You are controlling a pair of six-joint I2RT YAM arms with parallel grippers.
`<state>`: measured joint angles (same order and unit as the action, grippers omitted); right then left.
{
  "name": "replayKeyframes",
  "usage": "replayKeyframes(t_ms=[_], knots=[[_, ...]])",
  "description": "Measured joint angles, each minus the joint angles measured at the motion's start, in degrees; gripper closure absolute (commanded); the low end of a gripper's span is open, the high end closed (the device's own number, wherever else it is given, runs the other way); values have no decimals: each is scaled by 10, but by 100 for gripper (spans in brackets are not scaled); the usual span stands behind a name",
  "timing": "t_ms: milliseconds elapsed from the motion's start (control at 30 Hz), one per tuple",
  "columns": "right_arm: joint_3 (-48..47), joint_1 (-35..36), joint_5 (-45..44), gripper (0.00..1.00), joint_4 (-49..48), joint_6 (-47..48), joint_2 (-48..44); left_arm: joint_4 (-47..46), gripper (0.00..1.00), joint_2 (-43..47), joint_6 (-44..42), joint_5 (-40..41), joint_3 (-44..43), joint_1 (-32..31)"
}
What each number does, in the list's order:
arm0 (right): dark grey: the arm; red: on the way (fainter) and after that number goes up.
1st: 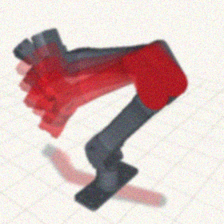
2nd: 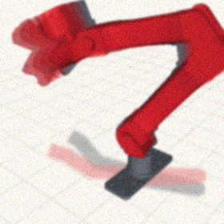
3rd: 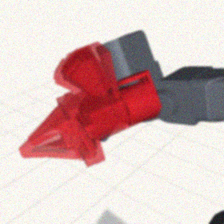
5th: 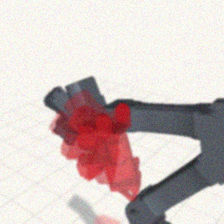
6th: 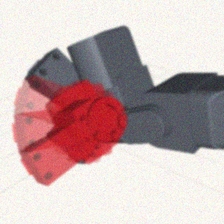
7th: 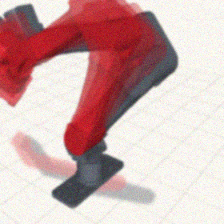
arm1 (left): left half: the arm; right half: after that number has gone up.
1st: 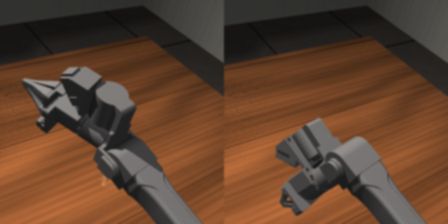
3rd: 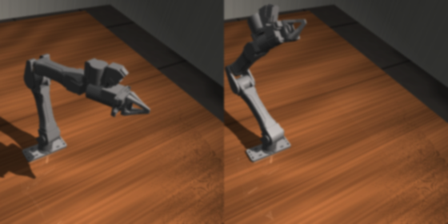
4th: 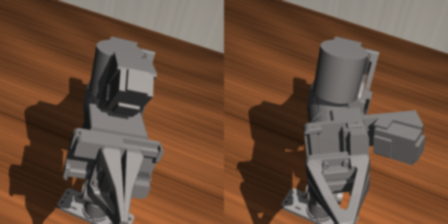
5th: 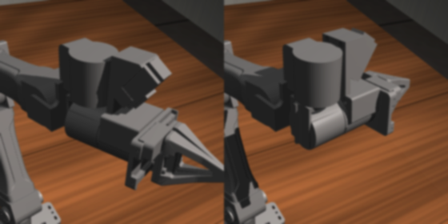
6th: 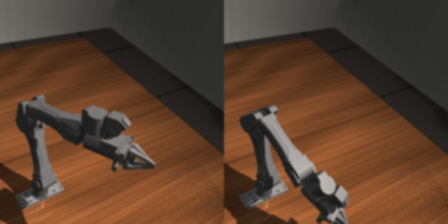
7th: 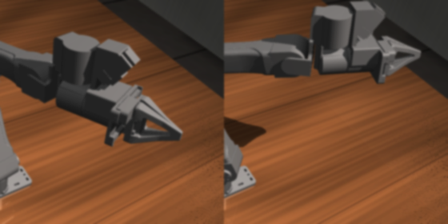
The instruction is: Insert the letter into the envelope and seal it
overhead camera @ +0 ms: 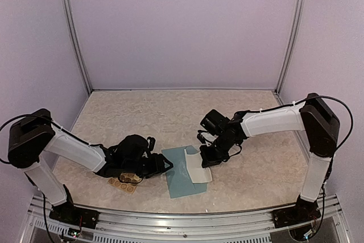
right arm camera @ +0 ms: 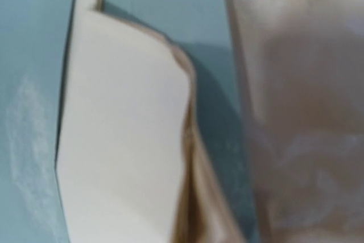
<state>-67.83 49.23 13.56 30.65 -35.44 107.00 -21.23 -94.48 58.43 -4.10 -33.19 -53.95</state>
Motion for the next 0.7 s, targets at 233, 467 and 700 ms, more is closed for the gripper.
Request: replayKeyframes(t_ms=[233, 467, 700], knots=[[-12, 2, 7, 100, -4, -1, 24, -19, 45, -25, -8, -15, -17, 0], [-12, 2, 28, 99, -29, -9, 26, -26, 45, -31, -10, -22, -19, 2], [-11, 3, 49, 100, -59, -16, 26, -26, 46, -31, -10, -23, -19, 3]])
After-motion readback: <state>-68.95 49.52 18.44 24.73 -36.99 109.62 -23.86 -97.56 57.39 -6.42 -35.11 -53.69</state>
